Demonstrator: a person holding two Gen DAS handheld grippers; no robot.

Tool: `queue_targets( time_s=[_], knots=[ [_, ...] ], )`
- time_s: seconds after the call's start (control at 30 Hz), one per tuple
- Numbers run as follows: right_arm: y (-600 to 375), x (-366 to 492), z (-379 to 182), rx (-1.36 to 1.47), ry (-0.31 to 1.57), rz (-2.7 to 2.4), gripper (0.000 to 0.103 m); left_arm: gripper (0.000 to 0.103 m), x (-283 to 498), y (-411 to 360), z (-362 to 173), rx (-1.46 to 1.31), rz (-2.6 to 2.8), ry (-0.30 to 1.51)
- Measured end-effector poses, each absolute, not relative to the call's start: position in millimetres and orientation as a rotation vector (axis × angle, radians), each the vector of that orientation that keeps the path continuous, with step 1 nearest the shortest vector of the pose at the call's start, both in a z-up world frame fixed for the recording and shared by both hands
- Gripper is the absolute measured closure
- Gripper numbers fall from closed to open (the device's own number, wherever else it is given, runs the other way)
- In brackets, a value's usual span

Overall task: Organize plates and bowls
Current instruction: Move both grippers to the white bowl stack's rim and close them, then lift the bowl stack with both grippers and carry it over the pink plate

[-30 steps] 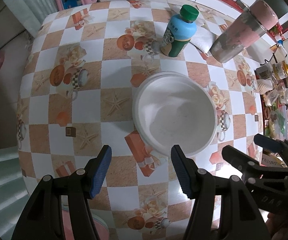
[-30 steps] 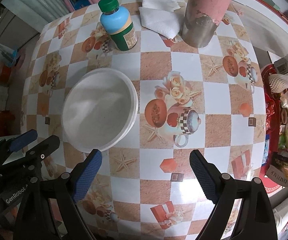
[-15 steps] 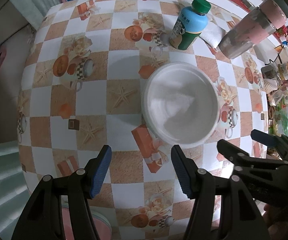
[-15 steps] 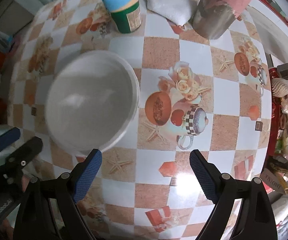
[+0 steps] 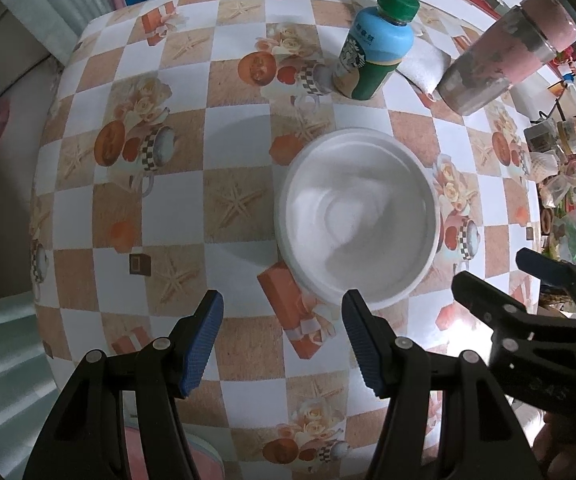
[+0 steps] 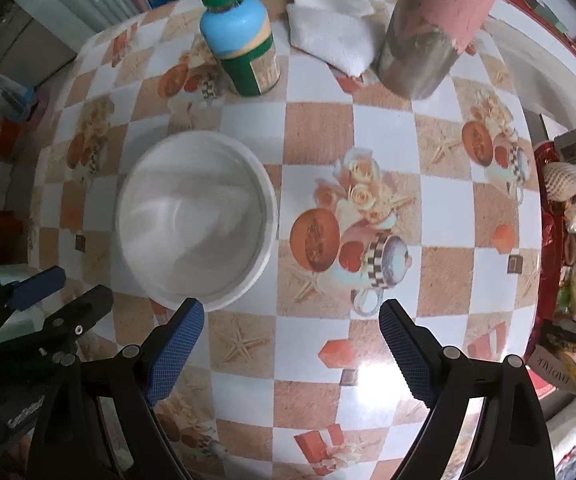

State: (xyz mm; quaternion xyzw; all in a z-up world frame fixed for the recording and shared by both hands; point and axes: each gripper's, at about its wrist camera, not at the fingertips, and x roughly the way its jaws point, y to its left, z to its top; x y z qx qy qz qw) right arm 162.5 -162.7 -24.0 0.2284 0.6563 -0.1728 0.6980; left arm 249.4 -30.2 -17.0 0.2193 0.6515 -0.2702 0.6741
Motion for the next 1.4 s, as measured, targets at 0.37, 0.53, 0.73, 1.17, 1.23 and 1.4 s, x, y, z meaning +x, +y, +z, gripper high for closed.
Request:
queue_targets(
  time_s=[0.37, 0.53, 0.73, 1.17, 1.23, 1.4],
  knots=[
    [-168, 181, -32, 0.480, 1.470, -0.352, 0.028, 0.037, 261, -41, -39, 0.541, -0.580, 1.492],
    [-172, 190, -44, 0.473, 1.497, -0.346, 0.029, 0.037, 268, -43, -53, 0.562, -0.549, 1.508],
    [-177, 200, -59, 0.491, 1.528, -0.341, 0.029, 0.037, 277, -49, -66, 0.573, -0.539, 1.529],
    [-164, 217, -89, 0.496, 1.608, -0.268, 0.083, 0.081, 274, -61, -82, 0.492, -0.625, 1.620],
    [-168, 215, -89, 0.523, 1.604, -0.277, 0.083, 0.081, 275, -58, -81, 0.475, -0.631, 1.625],
    [-177, 207, -81, 0.567, 1.578, -0.282, 0.085, 0.081, 269, -52, -68, 0.469, -0.643, 1.609]
  ],
)
